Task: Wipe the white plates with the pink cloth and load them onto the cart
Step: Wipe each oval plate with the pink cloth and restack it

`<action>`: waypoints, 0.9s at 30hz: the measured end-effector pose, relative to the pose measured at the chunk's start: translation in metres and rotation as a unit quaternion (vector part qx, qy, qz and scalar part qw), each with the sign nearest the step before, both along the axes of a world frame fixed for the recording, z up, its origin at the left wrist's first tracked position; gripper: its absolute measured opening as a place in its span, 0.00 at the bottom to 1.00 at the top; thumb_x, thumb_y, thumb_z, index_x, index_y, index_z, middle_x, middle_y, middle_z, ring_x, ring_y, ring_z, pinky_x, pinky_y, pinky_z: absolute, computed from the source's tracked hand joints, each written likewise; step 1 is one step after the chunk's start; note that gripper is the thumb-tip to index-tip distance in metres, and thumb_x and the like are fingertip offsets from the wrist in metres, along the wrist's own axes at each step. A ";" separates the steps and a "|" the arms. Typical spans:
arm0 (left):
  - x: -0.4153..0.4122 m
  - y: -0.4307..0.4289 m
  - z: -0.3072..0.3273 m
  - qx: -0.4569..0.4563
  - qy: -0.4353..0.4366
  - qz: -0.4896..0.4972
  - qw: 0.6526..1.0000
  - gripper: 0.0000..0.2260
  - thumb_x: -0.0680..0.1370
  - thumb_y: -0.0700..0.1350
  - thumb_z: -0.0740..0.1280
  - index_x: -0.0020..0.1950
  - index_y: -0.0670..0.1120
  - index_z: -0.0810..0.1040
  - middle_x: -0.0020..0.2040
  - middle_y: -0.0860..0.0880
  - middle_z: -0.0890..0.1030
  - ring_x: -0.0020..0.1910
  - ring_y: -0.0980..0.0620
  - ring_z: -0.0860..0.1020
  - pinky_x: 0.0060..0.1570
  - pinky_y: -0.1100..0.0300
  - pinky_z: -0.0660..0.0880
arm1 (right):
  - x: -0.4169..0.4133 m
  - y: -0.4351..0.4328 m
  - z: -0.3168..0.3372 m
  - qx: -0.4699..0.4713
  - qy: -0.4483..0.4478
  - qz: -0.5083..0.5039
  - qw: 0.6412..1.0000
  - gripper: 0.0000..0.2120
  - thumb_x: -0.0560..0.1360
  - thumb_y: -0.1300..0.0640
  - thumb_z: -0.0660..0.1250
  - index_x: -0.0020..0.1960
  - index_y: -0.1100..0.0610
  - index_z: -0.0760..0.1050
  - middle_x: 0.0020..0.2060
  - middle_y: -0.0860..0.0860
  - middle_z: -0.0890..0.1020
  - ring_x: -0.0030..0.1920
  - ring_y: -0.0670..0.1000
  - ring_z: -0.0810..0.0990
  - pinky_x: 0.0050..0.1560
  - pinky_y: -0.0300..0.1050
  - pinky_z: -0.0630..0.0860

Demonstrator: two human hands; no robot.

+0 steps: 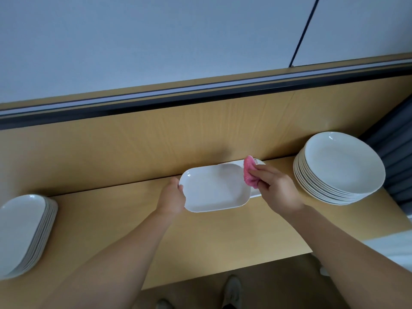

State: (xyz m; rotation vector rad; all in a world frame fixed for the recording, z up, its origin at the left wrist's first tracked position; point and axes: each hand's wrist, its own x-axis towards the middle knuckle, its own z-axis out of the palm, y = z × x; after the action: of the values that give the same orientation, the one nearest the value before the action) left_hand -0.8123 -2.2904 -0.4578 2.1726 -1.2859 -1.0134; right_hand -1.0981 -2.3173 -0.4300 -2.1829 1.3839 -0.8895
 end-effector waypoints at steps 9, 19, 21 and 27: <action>0.085 0.055 0.003 0.001 -0.013 0.033 0.999 0.08 0.82 0.42 0.54 0.44 0.45 0.67 0.43 0.44 0.76 0.36 0.44 0.77 0.30 0.59 0.74 | 0.092 0.029 0.010 0.030 -0.035 0.063 0.997 0.20 0.75 0.64 0.58 0.63 0.56 0.79 0.55 0.43 0.80 0.57 0.45 0.79 0.57 0.50 0.79; 0.139 0.103 -0.016 0.005 -0.017 0.072 0.997 0.08 0.82 0.43 0.54 0.44 0.46 0.67 0.40 0.46 0.75 0.35 0.46 0.73 0.32 0.57 0.71 | 0.162 0.054 0.009 0.031 -0.021 0.089 0.995 0.15 0.76 0.61 0.60 0.58 0.56 0.81 0.51 0.44 0.81 0.54 0.49 0.80 0.50 0.53 0.80; 0.142 0.106 -0.021 0.006 -0.016 0.073 0.997 0.10 0.82 0.43 0.54 0.41 0.47 0.66 0.38 0.47 0.74 0.35 0.46 0.73 0.35 0.56 0.70 | 0.167 0.060 0.010 0.021 -0.014 0.095 0.995 0.14 0.75 0.64 0.61 0.56 0.57 0.81 0.49 0.46 0.81 0.50 0.50 0.80 0.49 0.52 0.80; 0.140 0.101 -0.033 0.017 -0.020 0.077 0.997 0.08 0.82 0.43 0.54 0.46 0.43 0.68 0.40 0.45 0.75 0.36 0.46 0.73 0.34 0.56 0.69 | 0.167 0.066 -0.003 -0.018 0.040 0.094 0.995 0.19 0.69 0.71 0.65 0.56 0.58 0.82 0.54 0.52 0.83 0.49 0.55 0.83 0.46 0.49 0.81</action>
State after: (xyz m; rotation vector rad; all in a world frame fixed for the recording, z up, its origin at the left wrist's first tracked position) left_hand -0.6723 -2.1891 -0.4904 2.2890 -1.1065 -0.9414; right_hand -0.9315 -2.2513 -0.4329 -2.3541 1.1820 -0.7706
